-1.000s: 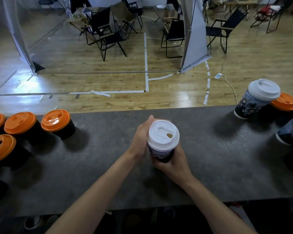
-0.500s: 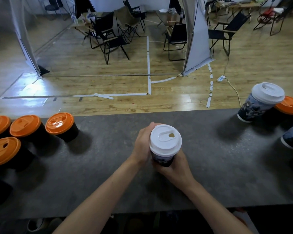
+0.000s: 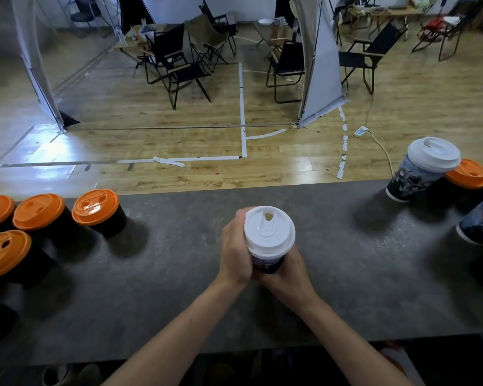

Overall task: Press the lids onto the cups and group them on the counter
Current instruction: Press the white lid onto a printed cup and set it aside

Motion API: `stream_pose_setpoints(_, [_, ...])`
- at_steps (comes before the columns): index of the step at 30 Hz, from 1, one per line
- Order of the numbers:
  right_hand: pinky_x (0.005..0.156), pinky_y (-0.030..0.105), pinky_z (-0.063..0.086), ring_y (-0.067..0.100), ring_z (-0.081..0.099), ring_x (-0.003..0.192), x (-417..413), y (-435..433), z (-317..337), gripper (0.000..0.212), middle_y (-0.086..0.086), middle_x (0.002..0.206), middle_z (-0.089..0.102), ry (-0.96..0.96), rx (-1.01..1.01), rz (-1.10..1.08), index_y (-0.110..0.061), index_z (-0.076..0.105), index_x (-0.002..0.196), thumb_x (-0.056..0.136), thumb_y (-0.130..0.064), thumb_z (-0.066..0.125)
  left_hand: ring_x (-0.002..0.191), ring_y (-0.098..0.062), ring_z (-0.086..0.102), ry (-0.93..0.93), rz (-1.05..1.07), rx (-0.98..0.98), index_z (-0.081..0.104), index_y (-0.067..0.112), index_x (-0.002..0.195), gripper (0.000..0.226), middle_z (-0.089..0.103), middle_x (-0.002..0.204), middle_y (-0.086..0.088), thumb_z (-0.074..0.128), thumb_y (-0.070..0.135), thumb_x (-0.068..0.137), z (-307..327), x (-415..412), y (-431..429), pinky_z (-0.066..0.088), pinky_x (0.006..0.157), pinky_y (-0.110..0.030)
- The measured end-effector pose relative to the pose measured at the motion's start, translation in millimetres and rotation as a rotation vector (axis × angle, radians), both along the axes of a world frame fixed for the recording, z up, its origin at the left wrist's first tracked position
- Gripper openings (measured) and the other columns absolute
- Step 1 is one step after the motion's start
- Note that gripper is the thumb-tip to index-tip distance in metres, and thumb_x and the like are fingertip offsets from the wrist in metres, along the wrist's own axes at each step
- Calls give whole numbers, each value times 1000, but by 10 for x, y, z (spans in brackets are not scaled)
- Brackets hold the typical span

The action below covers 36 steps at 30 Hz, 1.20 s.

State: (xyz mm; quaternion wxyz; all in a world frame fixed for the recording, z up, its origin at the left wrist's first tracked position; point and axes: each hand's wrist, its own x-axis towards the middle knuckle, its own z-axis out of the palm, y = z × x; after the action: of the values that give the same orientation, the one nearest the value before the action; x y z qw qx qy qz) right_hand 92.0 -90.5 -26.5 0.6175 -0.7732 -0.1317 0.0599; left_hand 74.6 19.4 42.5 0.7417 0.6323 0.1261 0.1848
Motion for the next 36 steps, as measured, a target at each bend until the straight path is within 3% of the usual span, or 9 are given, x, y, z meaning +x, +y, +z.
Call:
stream_pose_setpoints(6, [101,42,54,6,64,122,-9,-45,-39,81,-11,130,68,20,-34,-3,-18,60,136,63,-34,89,77,-3,67,127,-292,-35,71,10,89,45,73,78,7,32,20,110,109,138,219,51,73,-17])
stream_pose_setpoints(10, [103,37,52,10,61,128,-3,1,-8,93,-10,136,64,-16,-19,-1,-21,52,142,61,-36,95,80,3,67,64,-123,31,72,8,91,46,75,79,12,30,10,110,37,65,127,48,75,-12])
stream_pose_setpoints(12, [101,33,52,8,61,126,-12,4,-4,93,-13,135,65,-14,-17,-21,-23,52,142,60,-35,95,81,2,65,18,-73,61,71,10,91,38,74,81,12,36,19,104,12,62,107,48,76,-13])
stream_pose_setpoints(16, [98,39,55,3,64,118,-11,-36,-31,80,-14,128,69,14,-53,-4,-21,59,135,61,-35,87,70,-1,62,167,-308,-39,74,25,66,51,68,69,13,42,28,106,145,139,240,47,72,-19])
stream_pose_setpoints(19, [101,39,54,5,63,122,9,-36,-29,84,-13,131,67,21,-48,15,-21,57,137,62,-35,90,67,3,65,232,-214,-101,77,24,59,61,71,67,13,41,21,108,191,158,233,49,73,-18])
stream_pose_setpoints(23, [102,28,51,4,61,126,-16,-2,10,91,-15,135,65,15,-11,-14,-21,55,141,60,-38,94,54,8,56,189,-70,-72,58,16,71,43,59,60,13,37,13,109,128,32,80,43,58,-8])
stream_pose_setpoints(29, [102,26,51,2,60,125,-21,-26,13,87,-16,134,65,-14,-23,19,-21,55,141,63,-34,92,78,0,69,170,-281,-13,72,8,92,48,75,77,10,30,21,111,170,63,207,50,73,-13])
stream_pose_setpoints(33, [99,29,51,5,60,125,-18,-7,14,91,-18,134,63,-8,-8,-16,-31,49,137,59,-41,96,84,2,67,50,-120,46,71,15,94,35,76,85,13,40,30,99,26,48,175,49,77,-14])
stream_pose_setpoints(36, [99,29,53,3,61,123,-15,-21,1,87,-17,131,65,-18,-30,-8,-26,53,137,61,-40,91,83,1,67,95,-172,-15,71,13,93,38,75,84,12,36,19,107,37,86,233,50,79,-17])
